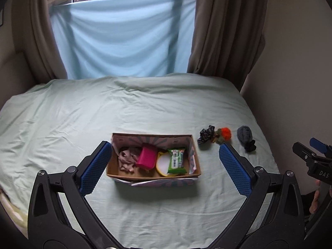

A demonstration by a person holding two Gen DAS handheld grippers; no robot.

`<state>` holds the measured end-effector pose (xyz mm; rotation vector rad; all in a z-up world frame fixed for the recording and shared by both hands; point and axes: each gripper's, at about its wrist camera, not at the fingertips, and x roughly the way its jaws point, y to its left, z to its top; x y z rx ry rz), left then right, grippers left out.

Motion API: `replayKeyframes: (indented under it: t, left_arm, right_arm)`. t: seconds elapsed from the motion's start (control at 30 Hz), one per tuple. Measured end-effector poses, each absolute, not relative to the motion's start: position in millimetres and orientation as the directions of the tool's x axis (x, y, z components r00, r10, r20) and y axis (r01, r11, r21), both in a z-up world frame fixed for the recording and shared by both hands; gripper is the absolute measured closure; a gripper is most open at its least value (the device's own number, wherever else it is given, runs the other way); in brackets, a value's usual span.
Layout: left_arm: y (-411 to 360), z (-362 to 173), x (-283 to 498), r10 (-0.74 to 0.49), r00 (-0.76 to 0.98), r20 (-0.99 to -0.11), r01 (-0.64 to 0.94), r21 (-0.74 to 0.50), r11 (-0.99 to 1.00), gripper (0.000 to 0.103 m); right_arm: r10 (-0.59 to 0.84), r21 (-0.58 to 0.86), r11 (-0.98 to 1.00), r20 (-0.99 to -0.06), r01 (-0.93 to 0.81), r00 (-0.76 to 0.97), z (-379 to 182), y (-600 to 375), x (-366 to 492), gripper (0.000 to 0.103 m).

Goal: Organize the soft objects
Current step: 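Move the right tool toward the grey fuzzy sock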

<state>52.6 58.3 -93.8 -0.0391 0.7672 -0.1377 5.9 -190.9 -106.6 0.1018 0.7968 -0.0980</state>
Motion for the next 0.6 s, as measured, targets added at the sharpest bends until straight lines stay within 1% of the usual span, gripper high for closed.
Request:
replayKeyframes:
  t: [0.13, 0.3, 0.6]
  left_arm:
    - [6, -97, 61, -0.152, 0.712, -0.686, 0.120, -0.095, 0.988, 0.000]
    - [-53, -113, 75, -0.161, 0.699, -0.696, 0.116, -0.111, 0.987, 0.000]
    - [-143, -175, 123, -0.163, 0.657, -0.736, 0.120, -0.111, 0.987, 0.000]
  right_arm:
    - [-0.047, 0.056, 0.991, -0.715, 0.124, 0.697, -111, -238, 10, 0.000]
    - [-0.033, 0.062, 0.992, -0.723, 0.113, 0.691, -124, -292, 25, 0.000]
    - [-0.044, 0.041, 0.993, -0.749, 0.113, 0.661, -181, -361, 64, 0.000]
